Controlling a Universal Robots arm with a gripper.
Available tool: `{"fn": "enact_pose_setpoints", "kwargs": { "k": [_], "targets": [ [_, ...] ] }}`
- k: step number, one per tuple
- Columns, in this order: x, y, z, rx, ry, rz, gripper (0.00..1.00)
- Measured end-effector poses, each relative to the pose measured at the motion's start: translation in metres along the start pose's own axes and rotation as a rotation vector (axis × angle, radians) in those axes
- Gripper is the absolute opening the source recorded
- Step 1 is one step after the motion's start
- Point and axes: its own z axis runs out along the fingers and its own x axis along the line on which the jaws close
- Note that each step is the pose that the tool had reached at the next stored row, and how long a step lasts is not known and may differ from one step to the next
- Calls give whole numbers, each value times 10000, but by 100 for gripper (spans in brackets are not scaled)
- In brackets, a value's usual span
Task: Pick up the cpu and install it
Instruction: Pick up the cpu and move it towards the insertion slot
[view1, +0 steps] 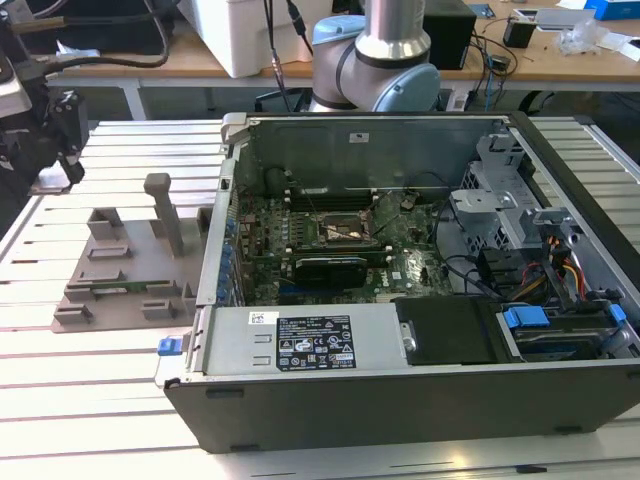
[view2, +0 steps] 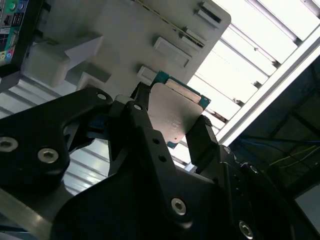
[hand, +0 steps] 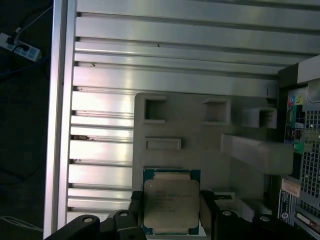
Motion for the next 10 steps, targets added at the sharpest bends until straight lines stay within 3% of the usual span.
{"fn": "enact_pose_setpoints", "kwargs": {
  "k": [4,8,10],
  "targets": [
    [-2,-2,-82,-1,-1,0,54],
    [-6,-6,-244,-1,0,0,54],
    [-7,-7,-291,-1,-1,1,54]
  ]
}}
